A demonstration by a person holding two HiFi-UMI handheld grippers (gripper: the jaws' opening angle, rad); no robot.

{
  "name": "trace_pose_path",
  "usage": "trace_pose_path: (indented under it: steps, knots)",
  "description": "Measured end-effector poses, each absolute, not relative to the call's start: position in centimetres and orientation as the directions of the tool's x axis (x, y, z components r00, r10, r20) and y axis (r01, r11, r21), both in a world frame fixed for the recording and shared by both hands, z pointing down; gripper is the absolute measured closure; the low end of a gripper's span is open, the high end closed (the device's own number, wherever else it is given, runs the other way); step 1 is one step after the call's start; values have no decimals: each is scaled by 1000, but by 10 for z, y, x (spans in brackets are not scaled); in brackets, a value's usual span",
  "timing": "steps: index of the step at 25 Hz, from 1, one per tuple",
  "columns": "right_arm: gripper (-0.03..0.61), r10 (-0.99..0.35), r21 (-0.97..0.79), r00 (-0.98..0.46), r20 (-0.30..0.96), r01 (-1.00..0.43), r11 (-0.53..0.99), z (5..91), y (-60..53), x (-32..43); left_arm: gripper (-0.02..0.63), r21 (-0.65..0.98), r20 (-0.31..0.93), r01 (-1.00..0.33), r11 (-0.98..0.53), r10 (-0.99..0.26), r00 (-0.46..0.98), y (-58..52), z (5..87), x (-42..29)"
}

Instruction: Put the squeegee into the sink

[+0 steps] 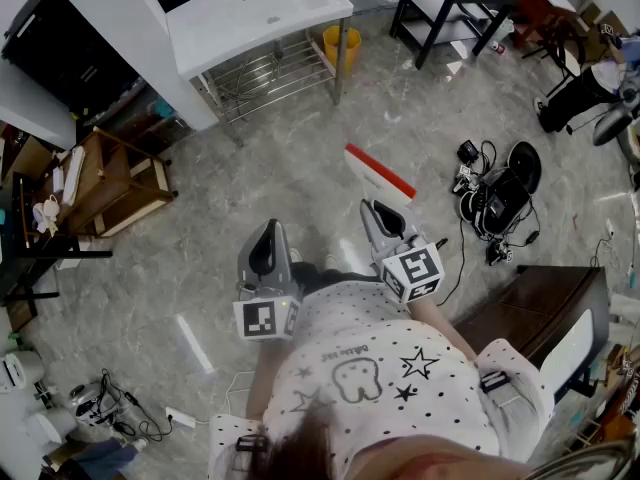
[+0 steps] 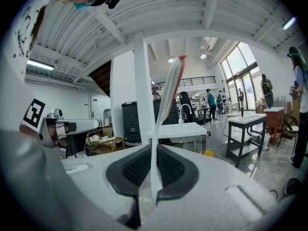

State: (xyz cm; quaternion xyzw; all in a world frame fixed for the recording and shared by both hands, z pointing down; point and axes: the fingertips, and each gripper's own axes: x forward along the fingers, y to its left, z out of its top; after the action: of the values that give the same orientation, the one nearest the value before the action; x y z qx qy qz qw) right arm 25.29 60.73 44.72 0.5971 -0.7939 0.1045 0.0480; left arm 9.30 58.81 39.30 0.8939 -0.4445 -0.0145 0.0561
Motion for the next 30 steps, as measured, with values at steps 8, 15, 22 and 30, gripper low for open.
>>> trace_pose_path:
  steps: [8, 15, 22, 30]
  knots:
    - [557, -931, -122, -309, 194, -949, 289, 445, 597, 251, 627, 122, -4, -806, -579, -812, 583, 579, 383, 92]
    - [557, -921, -117, -339, 190, -940, 321, 445, 583, 238, 627, 135, -15, -822, -553, -831, 557, 565, 382, 82]
    - [555, -920, -93, -356, 161, -934, 345, 440, 558, 219, 627, 134, -24, -822, -554, -831, 556, 544, 383, 73]
    - [557, -930, -78, -319, 182, -947, 310, 433, 500, 185, 620, 107, -10, -799, -592, -804, 594, 501, 385, 46]
